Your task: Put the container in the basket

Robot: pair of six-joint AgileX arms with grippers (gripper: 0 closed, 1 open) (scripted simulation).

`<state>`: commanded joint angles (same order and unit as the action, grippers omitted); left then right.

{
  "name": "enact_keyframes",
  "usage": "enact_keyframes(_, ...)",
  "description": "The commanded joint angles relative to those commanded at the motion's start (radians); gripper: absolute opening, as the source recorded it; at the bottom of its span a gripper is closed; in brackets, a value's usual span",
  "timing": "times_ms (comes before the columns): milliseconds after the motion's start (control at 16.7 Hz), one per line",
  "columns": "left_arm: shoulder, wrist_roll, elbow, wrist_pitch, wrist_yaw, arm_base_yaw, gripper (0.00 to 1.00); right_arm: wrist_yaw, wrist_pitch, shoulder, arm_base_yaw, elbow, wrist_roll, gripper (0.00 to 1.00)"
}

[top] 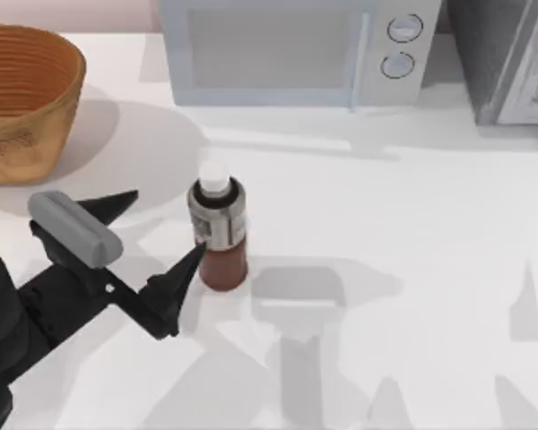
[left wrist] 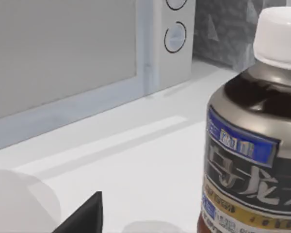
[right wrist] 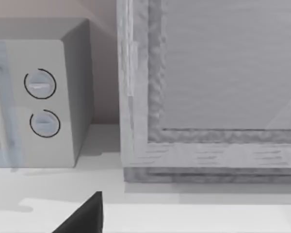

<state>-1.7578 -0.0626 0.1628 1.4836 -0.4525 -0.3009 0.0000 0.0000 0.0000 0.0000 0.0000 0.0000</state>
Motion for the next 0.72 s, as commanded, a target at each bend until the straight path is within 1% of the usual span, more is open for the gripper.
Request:
enact_keyframes(180, -0.123, -0.007, 0.011, 0.104, -0.030, -0.020, 1.00, 0.000, 0.000, 0.000, 0.000, 0.000, 0.000, 1.00)
enact_keyframes(300, -0.162, -0.009, 0.014, 0.137, -0.040, -0.026, 1.00, 0.000, 0.000, 0.000, 0.000, 0.000, 0.000, 1.00)
enact_keyframes(720, -0.172, -0.008, 0.027, 0.133, -0.034, -0.032, 1.00, 0.000, 0.000, 0.000, 0.000, 0.000, 0.000, 1.00)
